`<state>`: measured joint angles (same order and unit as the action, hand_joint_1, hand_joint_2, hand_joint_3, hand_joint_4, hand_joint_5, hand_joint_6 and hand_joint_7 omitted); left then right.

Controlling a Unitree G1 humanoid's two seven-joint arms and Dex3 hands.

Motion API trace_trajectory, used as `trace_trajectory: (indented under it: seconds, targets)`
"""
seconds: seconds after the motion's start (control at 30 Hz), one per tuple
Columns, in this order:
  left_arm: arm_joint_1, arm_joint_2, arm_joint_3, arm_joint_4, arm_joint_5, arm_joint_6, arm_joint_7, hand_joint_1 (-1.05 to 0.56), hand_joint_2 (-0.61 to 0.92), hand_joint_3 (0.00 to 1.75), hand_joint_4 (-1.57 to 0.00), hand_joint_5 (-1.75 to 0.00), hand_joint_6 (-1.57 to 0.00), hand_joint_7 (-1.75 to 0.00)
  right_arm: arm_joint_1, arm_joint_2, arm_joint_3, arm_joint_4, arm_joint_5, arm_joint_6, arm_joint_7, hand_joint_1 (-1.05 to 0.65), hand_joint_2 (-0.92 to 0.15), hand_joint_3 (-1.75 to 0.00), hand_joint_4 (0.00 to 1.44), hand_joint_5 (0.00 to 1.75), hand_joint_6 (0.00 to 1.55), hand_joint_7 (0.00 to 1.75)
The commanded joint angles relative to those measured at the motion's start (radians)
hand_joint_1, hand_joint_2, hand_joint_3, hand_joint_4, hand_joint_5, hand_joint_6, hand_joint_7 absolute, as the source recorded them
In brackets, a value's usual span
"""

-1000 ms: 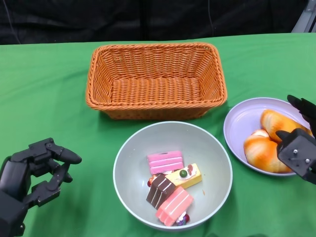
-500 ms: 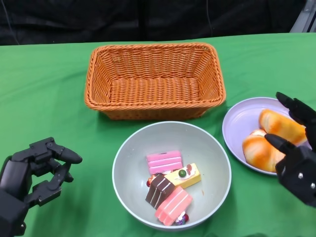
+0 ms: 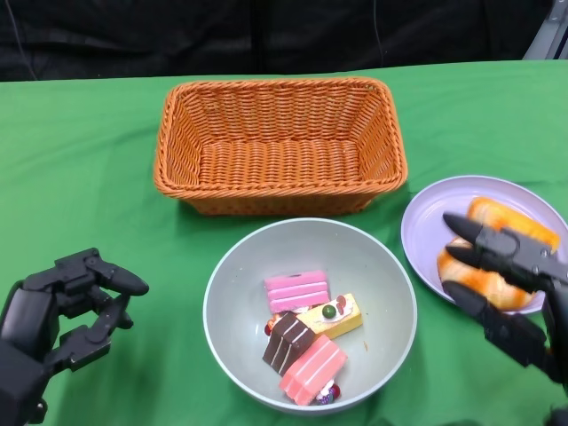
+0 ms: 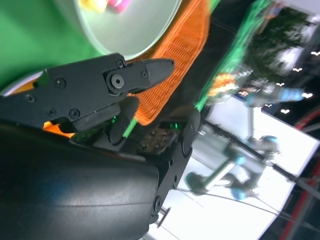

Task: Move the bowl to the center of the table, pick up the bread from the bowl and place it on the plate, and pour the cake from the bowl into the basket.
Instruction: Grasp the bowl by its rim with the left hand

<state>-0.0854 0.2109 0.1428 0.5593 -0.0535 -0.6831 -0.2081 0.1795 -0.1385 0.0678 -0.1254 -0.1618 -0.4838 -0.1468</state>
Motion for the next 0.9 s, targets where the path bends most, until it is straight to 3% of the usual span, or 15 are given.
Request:
trace_trajectory:
  seconds: [0.03,0.13,0.2,0.27,0.37,0.57,0.8,0.9]
  targets:
    - [-0.015,0.032,0.002,0.023,-0.033,-0.059,-0.059,0.01,0.77,0.49,-0.74,-1.22,-0.82,-0.81,0.048,0.023,0.003,-0.023,0.052,-0.062,0.026,-0.18,-0.75,-0.49,0.83,0.91,1.00,0.35]
    - [-0.022,0.048,-0.006,0.042,-0.028,-0.134,-0.097,-0.10,0.82,0.27,-0.73,-0.97,-0.85,-0.47,0.087,0.044,0.010,-0.050,0.074,-0.077,0.047,-0.16,-0.70,-0.65,0.77,1.21,0.88,0.79]
    - [-0.031,0.072,-0.018,0.062,-0.010,-0.209,-0.124,-0.17,0.85,0.18,-0.69,-0.85,-0.84,-0.35,0.108,0.060,0.010,-0.066,0.076,-0.065,0.053,-0.15,-0.71,-0.65,0.74,1.29,0.82,0.93]
    - [-0.042,0.104,-0.034,0.075,0.014,-0.294,-0.150,-0.29,0.90,0.05,-0.68,-0.48,-0.79,-0.14,0.120,0.074,0.007,-0.068,0.078,-0.055,0.056,-0.13,-0.71,-0.66,0.73,1.37,0.77,1.06]
    - [-0.053,0.143,-0.062,0.075,0.037,-0.384,-0.183,-0.43,0.92,0.01,-0.66,-0.20,-0.74,-0.02,0.128,0.088,0.003,-0.071,0.097,-0.034,0.066,-0.11,-0.70,-0.70,0.72,1.43,0.72,1.15]
    - [-0.106,0.204,-0.088,0.113,0.173,-0.619,-0.162,-0.51,0.89,0.00,-0.60,-0.09,-0.64,0.00,0.125,0.114,-0.001,-0.086,0.135,0.029,0.084,-0.11,-0.68,-0.74,0.69,1.48,0.67,1.23]
    - [-0.194,0.186,-0.021,0.211,0.359,-0.839,-0.080,-0.53,0.87,0.00,-0.69,-0.10,-0.71,-0.03,0.116,0.140,-0.009,-0.084,0.157,0.054,0.093,-0.10,-0.70,-0.74,0.68,1.49,0.66,1.23]
    - [-0.235,0.156,0.018,0.238,0.447,-0.928,-0.056,-0.50,0.85,0.00,-0.79,-0.13,-0.81,-0.06,0.111,0.152,-0.016,-0.073,0.160,0.058,0.087,-0.14,-0.76,-0.63,0.67,1.51,0.66,1.21]
